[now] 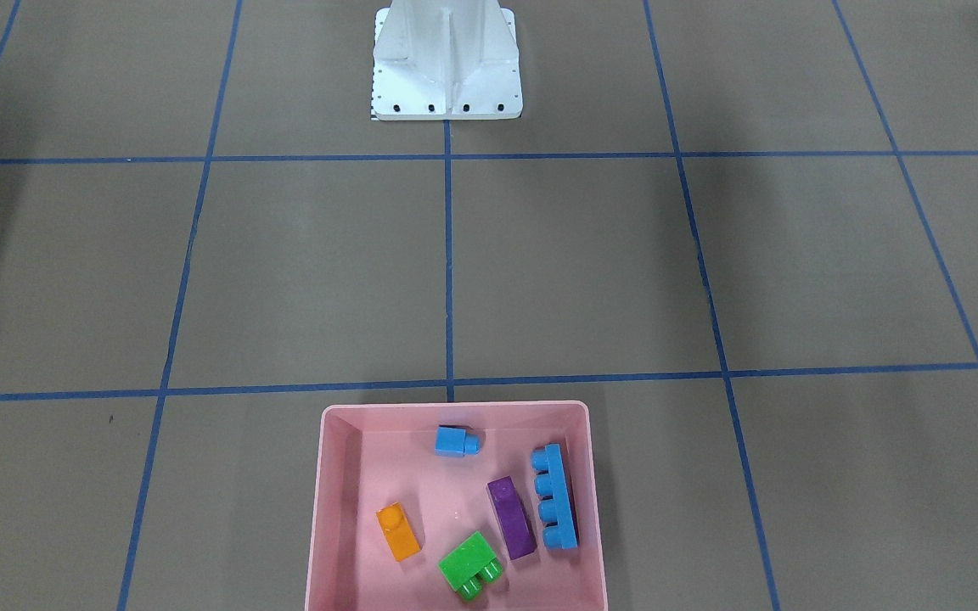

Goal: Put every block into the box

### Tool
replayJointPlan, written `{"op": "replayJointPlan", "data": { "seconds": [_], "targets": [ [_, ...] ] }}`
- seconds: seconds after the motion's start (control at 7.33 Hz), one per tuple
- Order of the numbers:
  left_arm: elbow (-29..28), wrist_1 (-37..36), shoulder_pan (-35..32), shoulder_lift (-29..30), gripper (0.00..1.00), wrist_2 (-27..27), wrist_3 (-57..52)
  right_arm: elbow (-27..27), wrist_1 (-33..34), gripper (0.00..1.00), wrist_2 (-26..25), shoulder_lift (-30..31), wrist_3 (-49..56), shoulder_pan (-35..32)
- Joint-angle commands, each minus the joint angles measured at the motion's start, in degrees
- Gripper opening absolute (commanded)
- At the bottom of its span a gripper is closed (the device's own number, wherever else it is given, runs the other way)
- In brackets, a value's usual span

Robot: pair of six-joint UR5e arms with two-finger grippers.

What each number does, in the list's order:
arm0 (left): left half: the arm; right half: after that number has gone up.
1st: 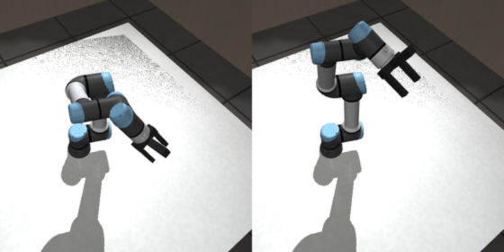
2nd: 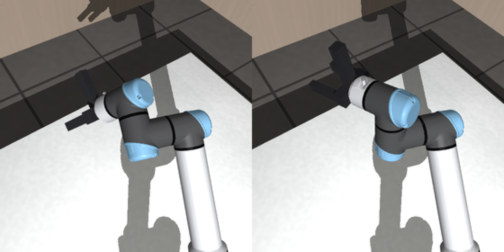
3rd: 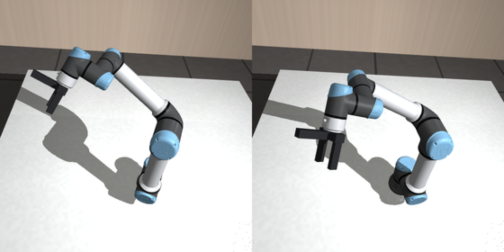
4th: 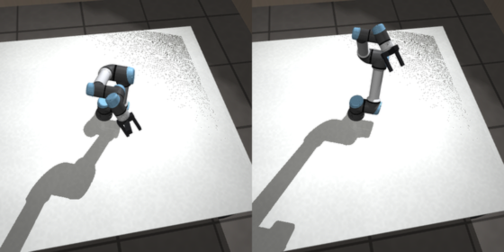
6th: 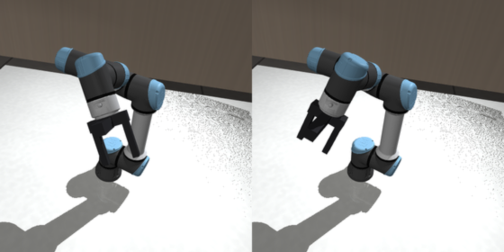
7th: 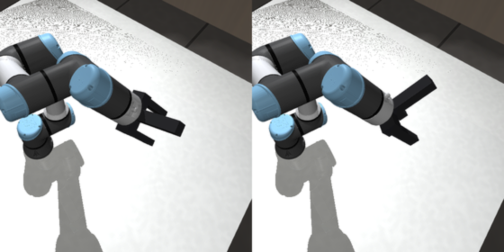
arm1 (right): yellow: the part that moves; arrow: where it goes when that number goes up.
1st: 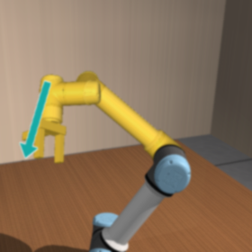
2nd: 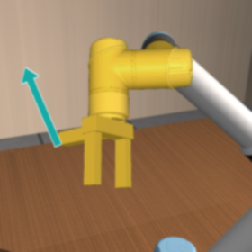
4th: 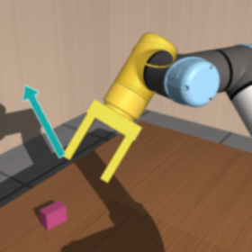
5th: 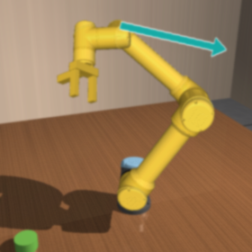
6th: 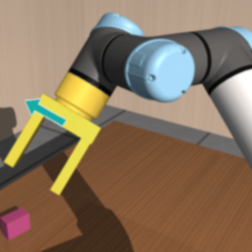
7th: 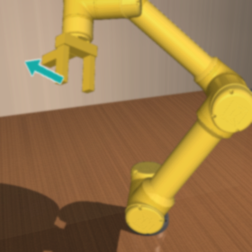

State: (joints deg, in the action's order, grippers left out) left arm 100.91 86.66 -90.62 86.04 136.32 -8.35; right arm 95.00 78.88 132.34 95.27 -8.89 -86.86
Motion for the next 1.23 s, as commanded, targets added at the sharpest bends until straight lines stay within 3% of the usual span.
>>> {"op": "replayJointPlan", "data": {
  "seconds": [0.0,1.09],
  "targets": [
    [-0.1,0.0,0.0,0.0,1.00,0.0,0.0,0.0,0.0,1.00,-0.2,0.0,-0.2,0.2],
    [0.4,0.0,-0.1,0.0,1.00,-0.2,0.0,0.4,-0.1,1.00,-0.3,-0.1,-0.2,0.9]
  ]
}}
